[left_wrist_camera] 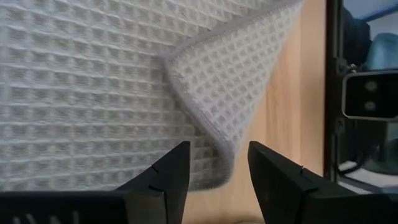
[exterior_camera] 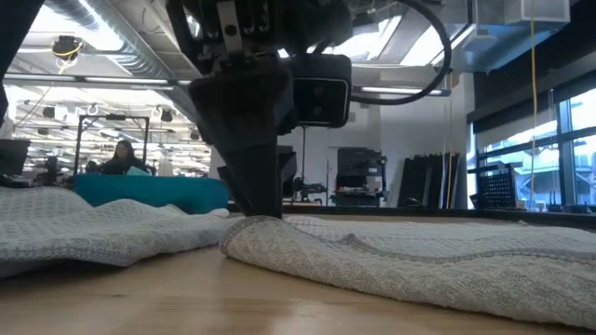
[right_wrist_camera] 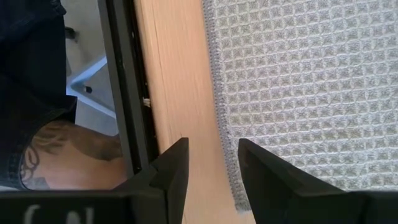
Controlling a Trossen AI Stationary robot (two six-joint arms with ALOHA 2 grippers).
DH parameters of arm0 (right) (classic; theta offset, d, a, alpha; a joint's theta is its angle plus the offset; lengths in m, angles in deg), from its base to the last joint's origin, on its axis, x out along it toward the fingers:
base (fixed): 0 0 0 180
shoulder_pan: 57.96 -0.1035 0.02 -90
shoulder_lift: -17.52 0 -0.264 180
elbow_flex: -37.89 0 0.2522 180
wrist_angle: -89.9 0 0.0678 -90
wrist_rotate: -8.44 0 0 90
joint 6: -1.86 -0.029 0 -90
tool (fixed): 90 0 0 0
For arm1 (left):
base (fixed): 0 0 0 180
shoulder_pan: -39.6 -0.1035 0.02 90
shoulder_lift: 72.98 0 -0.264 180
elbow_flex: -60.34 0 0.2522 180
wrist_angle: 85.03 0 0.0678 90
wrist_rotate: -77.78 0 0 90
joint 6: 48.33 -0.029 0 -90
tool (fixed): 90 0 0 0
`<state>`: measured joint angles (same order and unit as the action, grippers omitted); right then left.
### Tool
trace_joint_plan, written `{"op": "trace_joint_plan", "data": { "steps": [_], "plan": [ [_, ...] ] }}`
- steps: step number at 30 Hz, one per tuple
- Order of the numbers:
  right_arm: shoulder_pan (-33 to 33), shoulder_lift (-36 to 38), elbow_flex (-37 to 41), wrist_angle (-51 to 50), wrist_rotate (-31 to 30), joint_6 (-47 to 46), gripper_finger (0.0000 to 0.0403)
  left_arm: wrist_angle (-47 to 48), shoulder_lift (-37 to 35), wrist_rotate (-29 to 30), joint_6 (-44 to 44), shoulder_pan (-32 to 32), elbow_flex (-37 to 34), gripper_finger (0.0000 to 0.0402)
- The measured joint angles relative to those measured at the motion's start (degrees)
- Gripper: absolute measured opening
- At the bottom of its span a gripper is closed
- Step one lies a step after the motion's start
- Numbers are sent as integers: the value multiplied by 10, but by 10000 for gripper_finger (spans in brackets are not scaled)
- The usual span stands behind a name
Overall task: Fold microfiber towels
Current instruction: Fold the right gray towel
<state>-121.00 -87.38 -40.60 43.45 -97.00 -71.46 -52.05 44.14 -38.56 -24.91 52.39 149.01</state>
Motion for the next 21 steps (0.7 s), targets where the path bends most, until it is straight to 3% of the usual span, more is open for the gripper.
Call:
{"op": "trace_joint_plan", "data": {
  "steps": [21],
  "plan": [
    [-2,0,0,-13,-1,-2,142,-131,35,-31,15,5,-1,154]
  ]
}}
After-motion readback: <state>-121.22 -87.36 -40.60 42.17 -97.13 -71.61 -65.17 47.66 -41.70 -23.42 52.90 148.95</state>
